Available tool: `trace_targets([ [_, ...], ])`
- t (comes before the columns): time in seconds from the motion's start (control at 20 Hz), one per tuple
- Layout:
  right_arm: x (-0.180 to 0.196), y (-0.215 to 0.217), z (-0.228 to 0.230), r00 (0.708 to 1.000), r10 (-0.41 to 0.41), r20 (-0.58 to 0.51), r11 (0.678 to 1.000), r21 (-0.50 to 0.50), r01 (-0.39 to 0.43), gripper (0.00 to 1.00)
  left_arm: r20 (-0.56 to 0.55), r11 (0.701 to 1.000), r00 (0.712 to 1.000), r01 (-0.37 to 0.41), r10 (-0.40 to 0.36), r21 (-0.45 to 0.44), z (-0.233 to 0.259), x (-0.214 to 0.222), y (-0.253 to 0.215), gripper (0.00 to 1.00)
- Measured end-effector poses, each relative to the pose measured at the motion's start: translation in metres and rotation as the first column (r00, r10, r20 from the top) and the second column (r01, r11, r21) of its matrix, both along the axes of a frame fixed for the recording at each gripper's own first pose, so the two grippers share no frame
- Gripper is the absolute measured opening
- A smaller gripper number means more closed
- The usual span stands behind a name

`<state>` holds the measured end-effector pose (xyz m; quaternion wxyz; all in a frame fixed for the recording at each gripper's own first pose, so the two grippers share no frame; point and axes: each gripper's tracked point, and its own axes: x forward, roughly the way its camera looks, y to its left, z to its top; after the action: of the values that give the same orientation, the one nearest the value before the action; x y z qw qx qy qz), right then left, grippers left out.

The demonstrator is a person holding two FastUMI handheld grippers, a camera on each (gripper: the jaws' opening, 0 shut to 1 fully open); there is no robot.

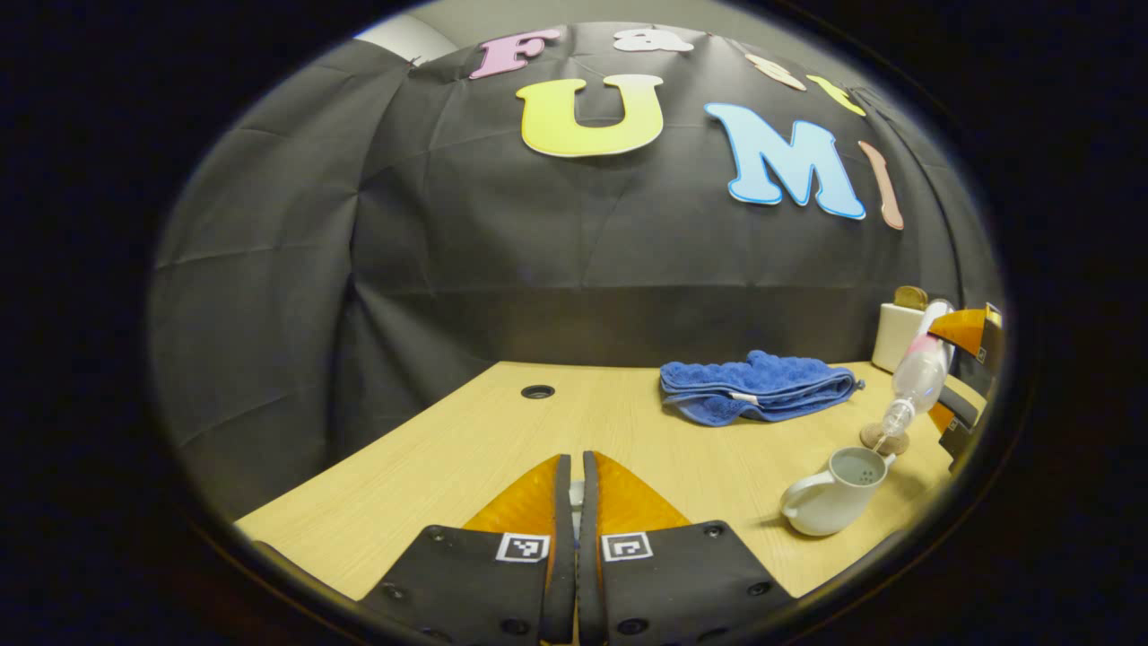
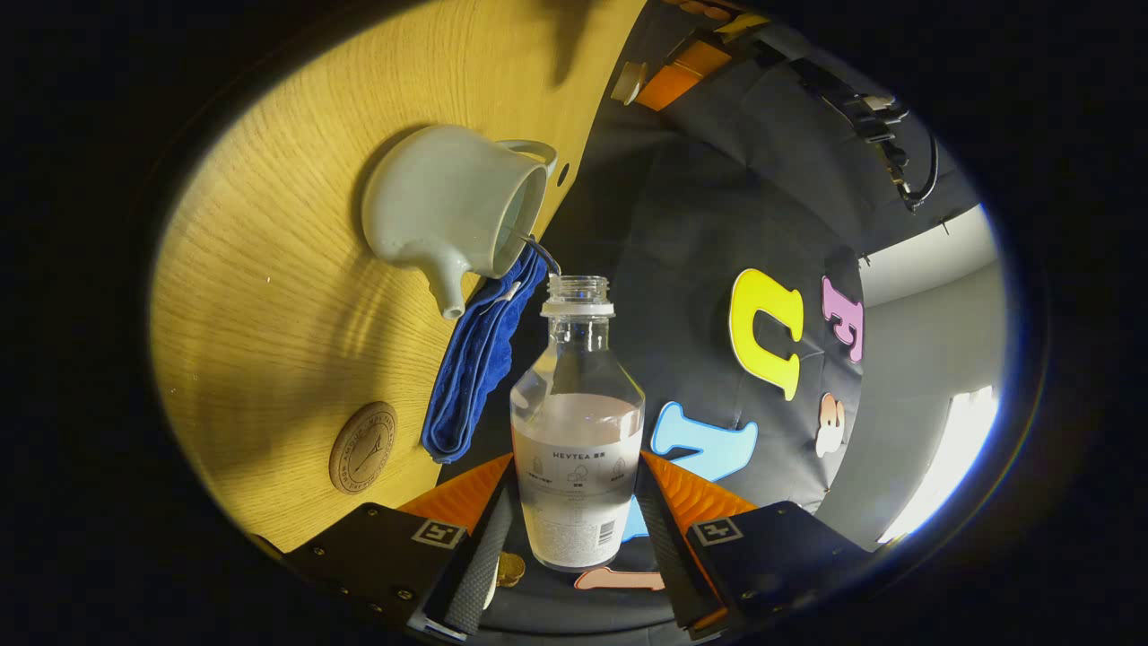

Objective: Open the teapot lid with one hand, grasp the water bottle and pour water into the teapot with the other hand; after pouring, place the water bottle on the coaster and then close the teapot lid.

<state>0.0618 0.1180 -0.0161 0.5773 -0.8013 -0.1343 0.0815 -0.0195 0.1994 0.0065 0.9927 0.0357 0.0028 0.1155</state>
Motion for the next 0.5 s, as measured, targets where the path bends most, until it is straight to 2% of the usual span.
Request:
trace_targets([
  [0.25,-0.0012,0.0015,0.0019,1.000,0.008,0.023,1.000,-0.031,-0.007,0.74,-0.002,1.000,1.000,0.002,-0.002,0.000,-0.0002,-0.0005,-0.0016,0.08],
  [0.3,-0.0011,0.0024,0.0027,1.000,0.009,0.026,0.999,-0.035,-0.008,0.77,-0.002,1.000,1.000,0.002,-0.002,0.001,0.0001,-0.0010,-0.0015,0.08],
  [0.5,-0.0014,0.0041,0.0052,0.999,0.019,0.048,0.998,-0.060,-0.016,0.76,-0.002,1.000,1.000,0.003,-0.003,0.001,0.0002,-0.0014,-0.0017,0.08],
])
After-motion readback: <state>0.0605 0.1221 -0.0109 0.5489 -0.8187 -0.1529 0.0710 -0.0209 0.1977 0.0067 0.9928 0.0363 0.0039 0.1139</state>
